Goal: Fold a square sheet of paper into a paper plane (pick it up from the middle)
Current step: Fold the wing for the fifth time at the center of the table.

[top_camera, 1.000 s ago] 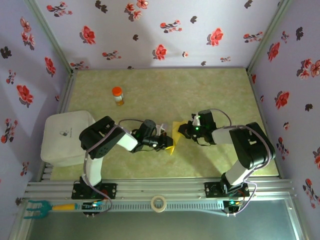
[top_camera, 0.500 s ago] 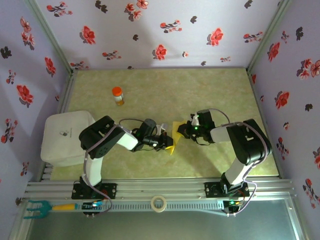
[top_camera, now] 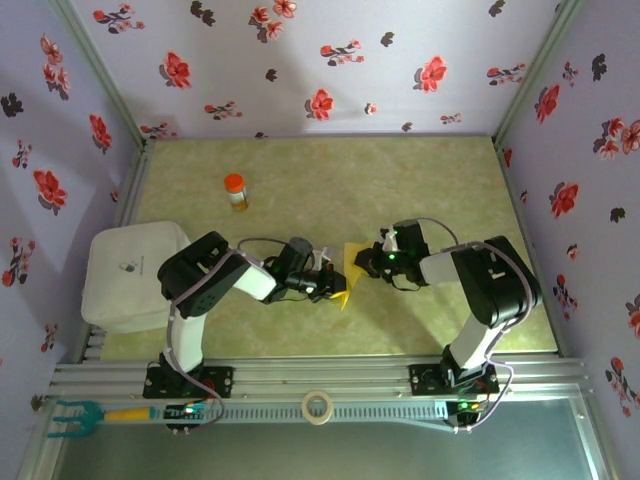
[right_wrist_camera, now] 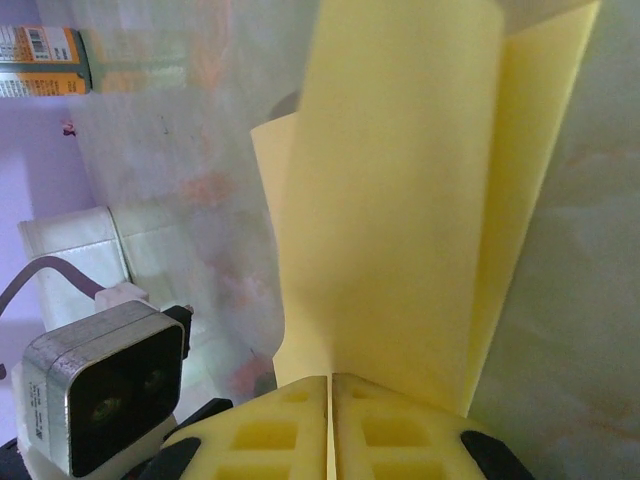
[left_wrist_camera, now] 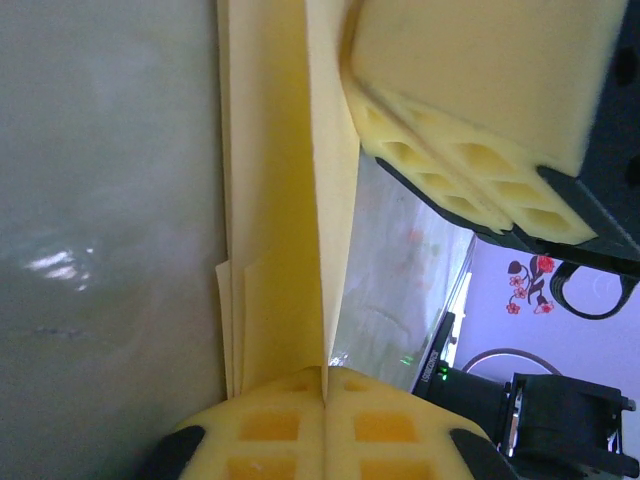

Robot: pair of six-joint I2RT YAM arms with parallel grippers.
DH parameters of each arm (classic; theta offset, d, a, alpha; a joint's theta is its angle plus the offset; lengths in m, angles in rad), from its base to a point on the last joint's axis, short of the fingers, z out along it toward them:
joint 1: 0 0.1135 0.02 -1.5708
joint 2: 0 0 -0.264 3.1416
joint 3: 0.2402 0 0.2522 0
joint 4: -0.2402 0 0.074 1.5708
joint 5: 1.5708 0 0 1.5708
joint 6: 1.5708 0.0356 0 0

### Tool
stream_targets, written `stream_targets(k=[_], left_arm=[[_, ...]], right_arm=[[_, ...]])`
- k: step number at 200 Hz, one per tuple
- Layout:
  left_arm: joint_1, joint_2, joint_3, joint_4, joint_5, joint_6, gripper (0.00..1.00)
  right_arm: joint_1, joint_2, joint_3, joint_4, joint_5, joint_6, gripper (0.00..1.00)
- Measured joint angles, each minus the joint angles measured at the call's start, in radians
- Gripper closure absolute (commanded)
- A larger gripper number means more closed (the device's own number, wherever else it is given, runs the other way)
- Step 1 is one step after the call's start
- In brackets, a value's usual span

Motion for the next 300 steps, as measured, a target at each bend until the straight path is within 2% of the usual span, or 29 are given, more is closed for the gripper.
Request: stream_targets(k=[83, 93, 110, 139, 175, 208, 230, 261, 277, 300], left_arm=[[0.000, -0.005, 0.009, -0.031, -0.006, -0.005, 1.00], [0.000, -0.010, 0.014, -0.051, -0.008, 0.006, 0.90], [0.000, -0.024, 0.028, -0.099, -0.011, 0.031, 0.81], [-0.003, -0.071, 0.054, -0.238, -0.041, 0.096, 0.77], [-0.025, -0.081, 0.113, -0.383, -0.068, 0.174, 0.79], [-0.033, -0.081, 0.135, -0.455, -0.092, 0.221, 0.93], [-0.034, -0.081, 0.135, -0.465, -0.099, 0.231, 0.93], [-0.039, -0.089, 0.135, -0.469, -0.099, 0.242, 0.84], [-0.044, -0.097, 0.133, -0.483, -0.100, 0.245, 0.85], [-0.050, -0.103, 0.123, -0.497, -0.102, 0.249, 0.95]], right_arm=[[-0.002, 0.038, 0.030, -0.021, -0.014, -0.020, 0.92], [-0.002, 0.040, 0.033, -0.027, -0.018, -0.023, 0.93], [-0.002, 0.041, 0.040, -0.043, -0.017, -0.024, 0.93], [-0.002, 0.045, 0.052, -0.065, -0.017, -0.032, 0.94], [-0.002, 0.045, 0.060, -0.083, -0.015, -0.042, 0.95], [-0.002, 0.045, 0.062, -0.088, -0.013, -0.042, 0.95], [-0.002, 0.045, 0.064, -0.092, -0.012, -0.046, 0.95], [-0.002, 0.045, 0.068, -0.103, -0.009, -0.050, 0.95], [-0.002, 0.045, 0.069, -0.106, -0.008, -0.051, 0.96], [-0.002, 0.045, 0.071, -0.111, -0.008, -0.056, 0.96]])
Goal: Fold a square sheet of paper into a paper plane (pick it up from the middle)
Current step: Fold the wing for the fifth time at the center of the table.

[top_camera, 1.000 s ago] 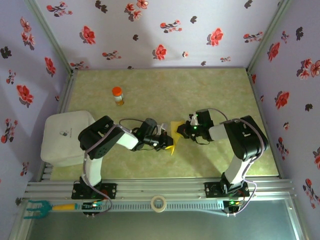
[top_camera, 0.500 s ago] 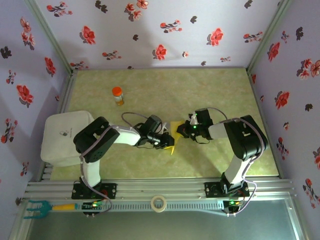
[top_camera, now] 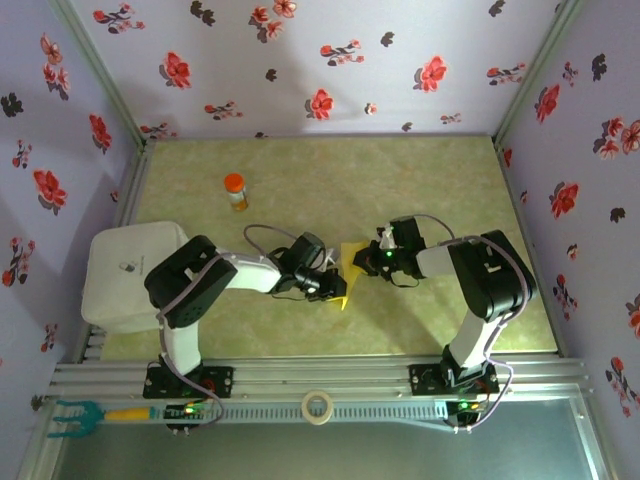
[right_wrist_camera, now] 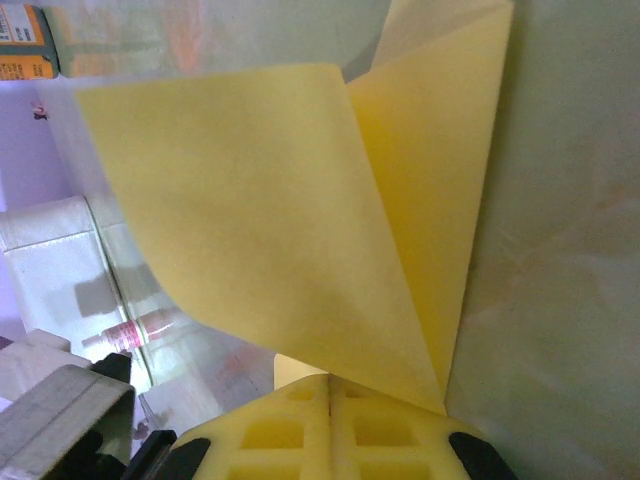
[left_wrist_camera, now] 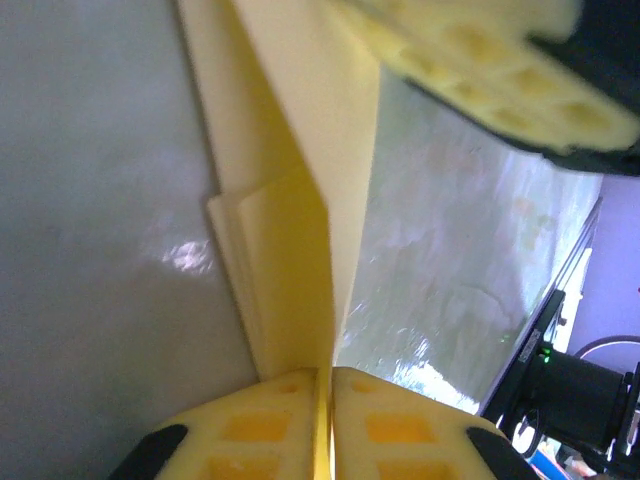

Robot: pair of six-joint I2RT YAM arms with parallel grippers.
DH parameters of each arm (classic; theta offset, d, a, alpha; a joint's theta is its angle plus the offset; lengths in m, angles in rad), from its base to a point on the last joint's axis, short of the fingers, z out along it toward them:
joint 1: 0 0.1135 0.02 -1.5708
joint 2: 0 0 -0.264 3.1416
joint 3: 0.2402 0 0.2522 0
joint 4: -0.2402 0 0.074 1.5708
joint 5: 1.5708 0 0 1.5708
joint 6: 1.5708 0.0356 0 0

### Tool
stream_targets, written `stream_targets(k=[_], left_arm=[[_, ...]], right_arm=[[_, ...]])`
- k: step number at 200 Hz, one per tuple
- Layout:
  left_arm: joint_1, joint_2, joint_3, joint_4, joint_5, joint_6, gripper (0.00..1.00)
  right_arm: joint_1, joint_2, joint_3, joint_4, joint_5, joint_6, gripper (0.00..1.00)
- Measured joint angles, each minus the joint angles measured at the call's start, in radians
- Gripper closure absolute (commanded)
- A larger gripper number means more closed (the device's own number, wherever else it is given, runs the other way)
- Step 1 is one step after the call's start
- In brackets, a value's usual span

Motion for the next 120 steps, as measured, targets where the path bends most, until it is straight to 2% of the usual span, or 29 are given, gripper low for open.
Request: stream_targets(k=[23, 46, 64, 102, 120], left_arm=[[-0.001, -0.002, -0.003, -0.001, -0.004, 0.001, 0.97], [-0.001, -0.003, -0.009, 0.007, -0.006, 0.002, 0.88], [-0.003, -0.011, -0.014, 0.009, -0.002, 0.002, 0.87], [-0.011, -0.032, -0.041, -0.004, 0.005, 0.004, 1.00], [-0.011, -0.036, -0.048, 0.004, 0.005, 0.004, 1.00]], right_arm=[[0.001, 0.000, 0.004, -0.008, 0.002, -0.001, 0.96], [0.002, 0.000, 0.005, -0.011, 0.003, -0.001, 0.96], [0.002, 0.000, 0.007, -0.015, 0.003, -0.001, 0.96], [0.003, 0.000, 0.010, -0.023, 0.006, -0.005, 0.97], [0.003, 0.000, 0.011, -0.024, 0.006, -0.009, 0.97]])
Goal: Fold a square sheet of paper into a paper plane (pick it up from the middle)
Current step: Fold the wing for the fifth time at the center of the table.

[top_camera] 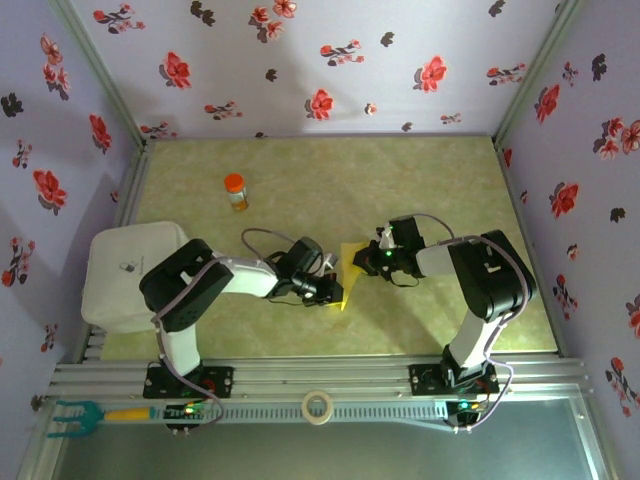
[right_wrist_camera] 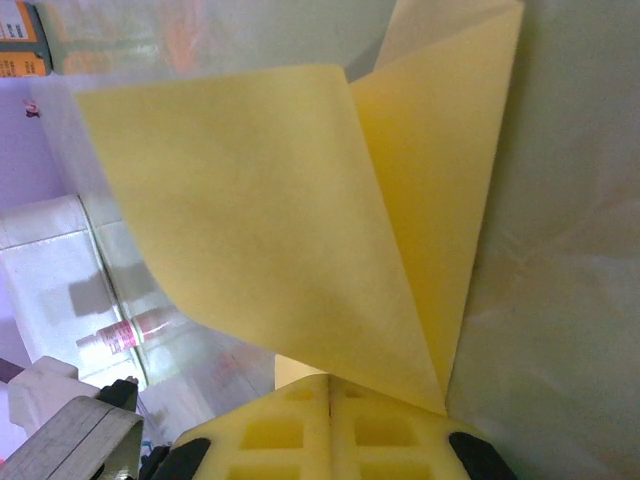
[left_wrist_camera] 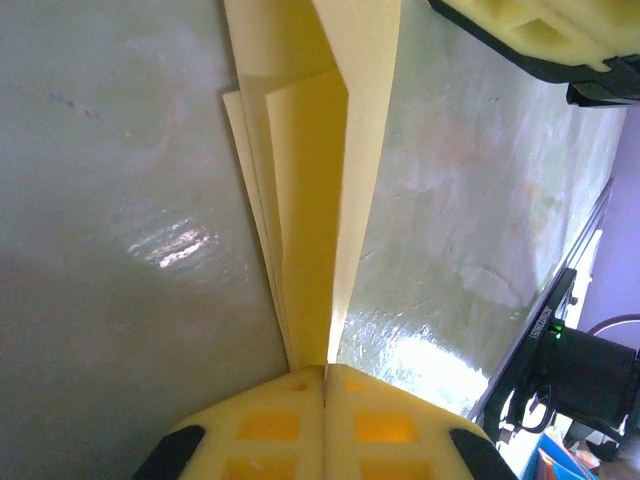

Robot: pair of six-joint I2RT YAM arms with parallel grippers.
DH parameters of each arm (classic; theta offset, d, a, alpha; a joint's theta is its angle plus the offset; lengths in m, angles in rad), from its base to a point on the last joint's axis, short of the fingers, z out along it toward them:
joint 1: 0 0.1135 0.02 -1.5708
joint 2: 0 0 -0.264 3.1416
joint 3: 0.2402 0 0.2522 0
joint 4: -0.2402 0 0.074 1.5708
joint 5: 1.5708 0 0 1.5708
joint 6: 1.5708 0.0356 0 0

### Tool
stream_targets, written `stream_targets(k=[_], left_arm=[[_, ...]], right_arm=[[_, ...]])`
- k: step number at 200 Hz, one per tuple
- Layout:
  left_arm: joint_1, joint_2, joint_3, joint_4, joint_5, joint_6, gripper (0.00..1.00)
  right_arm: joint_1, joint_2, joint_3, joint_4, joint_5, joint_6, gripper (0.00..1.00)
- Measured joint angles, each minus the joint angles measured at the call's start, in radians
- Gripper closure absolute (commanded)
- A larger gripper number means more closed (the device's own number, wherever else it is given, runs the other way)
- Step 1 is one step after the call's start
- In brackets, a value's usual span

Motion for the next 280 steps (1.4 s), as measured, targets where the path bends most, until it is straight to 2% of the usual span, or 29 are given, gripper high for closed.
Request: stream_targets(k=[21, 34, 46, 62, 73, 87, 112, 135, 151, 162, 182, 192, 199, 217, 239, 254, 280], left_arm=[[0.000, -0.001, -0.007, 0.011, 0.000, 0.000, 0.92], [0.000, -0.001, -0.009, 0.017, 0.000, 0.000, 0.91], [0.000, -0.001, -0.011, 0.018, 0.002, 0.000, 0.93], [0.000, -0.001, -0.013, 0.018, 0.005, 0.000, 1.00], [-0.001, -0.001, -0.013, 0.017, 0.009, 0.002, 1.00], [-0.002, -0.001, -0.014, 0.018, 0.008, 0.002, 0.91], [-0.003, -0.002, -0.015, 0.018, 0.011, 0.003, 0.90], [-0.005, -0.006, -0.022, 0.017, 0.016, 0.003, 1.00], [-0.005, -0.007, -0.026, 0.021, 0.016, 0.003, 1.00], [-0.006, -0.007, -0.028, 0.025, 0.016, 0.003, 0.95], [-0.006, -0.010, -0.035, 0.034, 0.015, 0.003, 0.94], [-0.007, -0.013, -0.039, 0.038, 0.013, 0.003, 0.89], [-0.007, -0.014, -0.041, 0.041, 0.014, 0.000, 0.90], [-0.012, -0.020, -0.048, 0.037, 0.016, -0.001, 1.00], [-0.013, -0.021, -0.051, 0.040, 0.016, -0.001, 1.00], [-0.013, -0.022, -0.052, 0.041, 0.015, -0.002, 0.87], [-0.026, -0.054, -0.077, 0.042, 0.019, -0.008, 0.78]], right_arm=[[0.000, 0.000, 0.000, -0.002, 0.000, -0.003, 0.97], [0.000, 0.000, 0.000, -0.002, 0.000, -0.003, 0.97], [0.000, 0.000, 0.000, -0.002, 0.000, -0.003, 0.97], [0.000, 0.000, 0.001, -0.002, 0.000, -0.003, 0.97], [0.000, 0.000, 0.001, -0.003, 0.000, -0.003, 0.97], [0.000, 0.001, 0.001, -0.002, 0.000, -0.003, 0.97], [0.000, 0.001, 0.001, -0.003, 0.000, -0.003, 0.97], [0.000, 0.001, 0.001, -0.003, 0.000, -0.003, 0.97], [0.000, 0.001, 0.001, -0.003, 0.000, -0.003, 0.97], [0.000, 0.001, 0.002, -0.005, 0.000, -0.003, 0.97], [0.000, 0.001, 0.003, -0.007, 0.000, -0.003, 0.97], [0.000, 0.001, 0.003, -0.007, 0.000, -0.003, 0.97], [0.000, 0.001, 0.004, -0.009, 0.001, -0.003, 0.97], [0.000, 0.002, 0.005, -0.009, 0.000, -0.003, 0.97], [0.000, 0.002, 0.005, -0.010, 0.000, -0.003, 0.97], [0.000, 0.002, 0.005, -0.010, 0.000, -0.003, 0.97], [0.001, 0.002, 0.005, -0.009, 0.001, -0.003, 0.97]])
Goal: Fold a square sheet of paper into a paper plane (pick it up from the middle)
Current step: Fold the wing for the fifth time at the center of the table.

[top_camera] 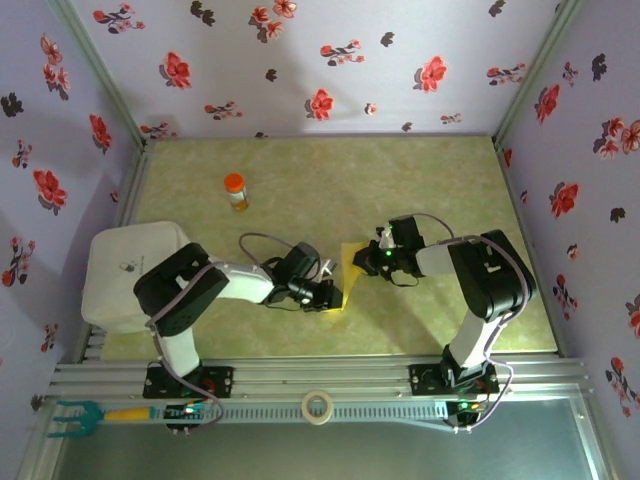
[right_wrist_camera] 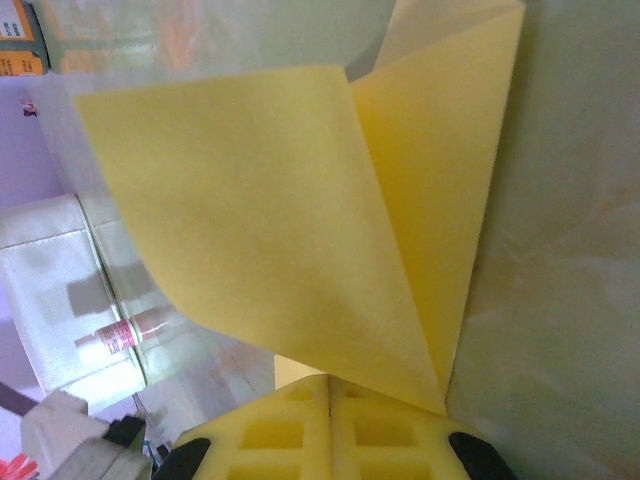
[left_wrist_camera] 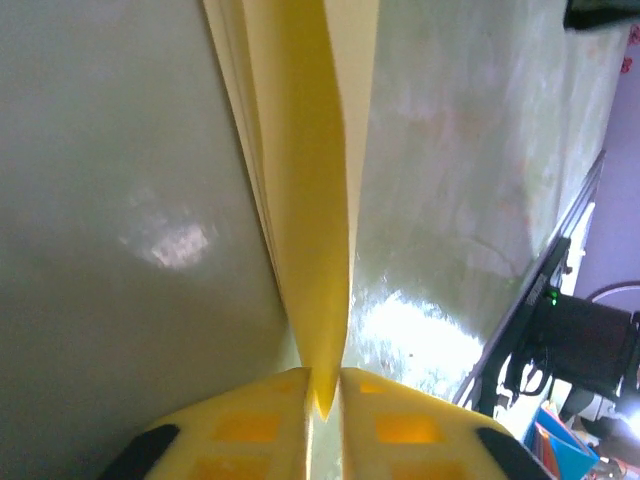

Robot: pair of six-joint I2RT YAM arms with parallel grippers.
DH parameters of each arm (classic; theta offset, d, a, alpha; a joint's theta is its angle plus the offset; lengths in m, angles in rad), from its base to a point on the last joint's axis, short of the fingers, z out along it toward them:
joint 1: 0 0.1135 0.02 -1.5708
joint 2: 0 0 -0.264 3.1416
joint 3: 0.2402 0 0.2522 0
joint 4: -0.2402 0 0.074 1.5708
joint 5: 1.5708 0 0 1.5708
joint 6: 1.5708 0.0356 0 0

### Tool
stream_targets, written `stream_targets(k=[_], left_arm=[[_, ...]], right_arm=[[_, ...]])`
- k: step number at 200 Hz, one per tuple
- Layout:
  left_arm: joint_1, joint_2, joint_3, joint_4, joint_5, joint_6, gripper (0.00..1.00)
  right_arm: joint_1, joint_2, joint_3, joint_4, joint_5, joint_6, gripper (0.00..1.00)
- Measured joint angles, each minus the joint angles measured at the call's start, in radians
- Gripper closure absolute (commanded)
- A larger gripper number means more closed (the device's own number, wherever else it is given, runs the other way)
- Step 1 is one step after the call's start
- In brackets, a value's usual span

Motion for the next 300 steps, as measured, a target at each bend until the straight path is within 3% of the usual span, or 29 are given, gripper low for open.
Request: stream_targets(k=[28, 68, 97, 169, 300], left_arm=[[-0.020, -0.065, -0.052, -0.033, -0.004, -0.011, 0.78], [-0.023, -0.155, -0.050, -0.065, -0.037, -0.023, 1.00], [-0.022, -0.133, 0.050, -0.077, -0.036, -0.021, 1.00], [-0.011, 0.084, 0.291, -0.131, -0.034, 0.033, 1.00], [0.040, 0.176, 0.321, -0.204, -0.019, 0.112, 1.00]], right_arm=[[0.000, 0.000, 0.000, 0.000, 0.000, 0.000, 0.97], [0.000, 0.000, 0.000, 0.000, 0.000, 0.000, 0.97], [0.000, 0.000, 0.000, 0.000, 0.000, 0.000, 0.97], [0.000, -0.001, 0.000, 0.000, 0.001, 0.000, 0.97], [0.001, -0.002, 0.000, -0.001, 0.003, 0.000, 0.97]])
